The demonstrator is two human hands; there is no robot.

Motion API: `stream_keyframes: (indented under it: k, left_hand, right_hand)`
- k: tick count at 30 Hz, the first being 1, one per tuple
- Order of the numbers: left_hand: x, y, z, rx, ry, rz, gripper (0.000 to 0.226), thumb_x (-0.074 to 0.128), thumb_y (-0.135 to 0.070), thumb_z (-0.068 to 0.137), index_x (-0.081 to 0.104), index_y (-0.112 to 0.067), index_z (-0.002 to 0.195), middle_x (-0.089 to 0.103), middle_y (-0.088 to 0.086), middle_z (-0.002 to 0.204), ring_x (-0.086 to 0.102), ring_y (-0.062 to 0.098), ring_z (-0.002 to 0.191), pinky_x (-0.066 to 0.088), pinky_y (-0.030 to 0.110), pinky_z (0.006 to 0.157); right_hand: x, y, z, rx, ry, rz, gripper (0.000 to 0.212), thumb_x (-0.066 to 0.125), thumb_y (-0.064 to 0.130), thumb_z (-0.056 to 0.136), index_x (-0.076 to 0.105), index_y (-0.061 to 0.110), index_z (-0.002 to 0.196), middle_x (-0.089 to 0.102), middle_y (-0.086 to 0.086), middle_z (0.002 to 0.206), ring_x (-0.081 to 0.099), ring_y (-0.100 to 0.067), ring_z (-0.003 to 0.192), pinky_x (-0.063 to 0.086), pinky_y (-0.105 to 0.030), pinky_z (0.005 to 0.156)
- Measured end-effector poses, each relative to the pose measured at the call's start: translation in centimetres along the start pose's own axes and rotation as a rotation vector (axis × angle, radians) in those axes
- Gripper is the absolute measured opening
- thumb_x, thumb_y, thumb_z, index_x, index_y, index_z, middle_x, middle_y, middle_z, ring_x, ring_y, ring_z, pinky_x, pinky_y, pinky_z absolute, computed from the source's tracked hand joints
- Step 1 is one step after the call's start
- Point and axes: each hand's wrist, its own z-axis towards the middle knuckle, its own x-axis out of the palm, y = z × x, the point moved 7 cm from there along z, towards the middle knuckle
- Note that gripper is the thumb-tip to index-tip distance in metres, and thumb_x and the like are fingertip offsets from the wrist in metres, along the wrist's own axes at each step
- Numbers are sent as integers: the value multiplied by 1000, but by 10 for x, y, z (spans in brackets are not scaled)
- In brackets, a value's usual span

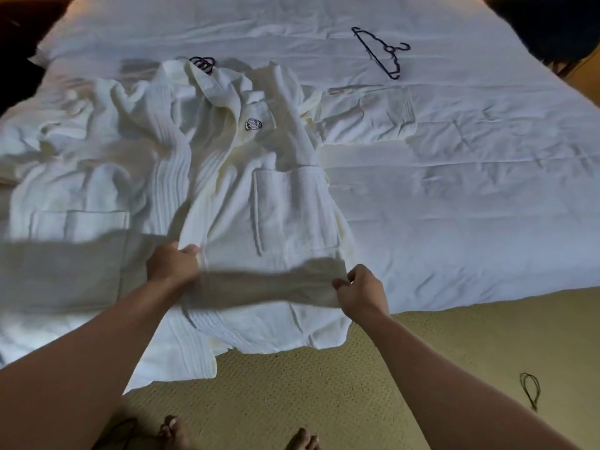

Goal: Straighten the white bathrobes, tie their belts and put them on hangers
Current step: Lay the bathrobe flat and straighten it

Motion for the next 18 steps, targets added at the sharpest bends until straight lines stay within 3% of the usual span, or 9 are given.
stream_keyframes:
  k: [3,4,6,9,11,13,15,18]
  left_hand:
    - [-5,-4,-4,60,-34,13,24,60,-27,92,67,-7,104,68,25,113,61,42,106,45,38,84]
    - [-7,-8,-6,70,-57,1,21,60,-22,89,64,-9,105,67,24,112,61,43,105,44,39,84]
    - [-13,-21,-13,117,-139,-52,37,55,-20,84,56,-11,120,61,22,121,55,44,113,43,44,93]
    - [-26,-68,-30,369,-392,35,53,61,-11,76,52,-17,128,50,17,132,48,45,119,39,54,98]
    - [-22,-103,-41,626,-460,22,50,63,-7,73,56,-17,121,52,11,128,52,40,114,41,53,94]
    - [-2,-139,-44,815,-314,-131,37,62,-9,79,59,-16,115,59,6,118,62,31,96,50,48,86]
    - [25,-169,-40,741,-66,-236,30,68,-25,86,57,-18,113,63,-1,109,63,22,84,51,40,80]
    - [61,-198,-29,567,143,-93,66,74,-58,77,46,-20,124,59,2,115,57,23,101,43,33,82]
  right_hand:
    - [5,5,9,-50,128,-26,27,68,37,89,53,17,98,59,2,93,58,-18,83,46,-33,66]
    - [7,13,11,-86,158,-5,31,70,37,87,54,17,103,60,2,96,59,-19,88,47,-32,69]
    - [3,35,12,-156,144,83,33,71,35,84,55,17,106,61,4,98,59,-19,90,46,-32,68]
    - [-11,69,16,-222,-3,237,18,63,31,81,60,22,97,61,4,92,60,-19,84,45,-32,65]
    - [-10,88,18,-315,-53,189,21,58,30,80,64,25,99,55,3,95,58,-21,88,49,-33,74]
    - [6,103,13,-503,-2,25,17,53,30,82,60,26,97,49,3,95,54,-23,93,50,-40,83]
    - [30,108,4,-614,144,-184,24,50,29,87,56,31,110,44,3,103,47,-23,100,44,-41,91]
    - [38,99,12,-595,248,-182,39,47,33,95,55,43,132,41,5,113,45,-20,111,35,-41,97]
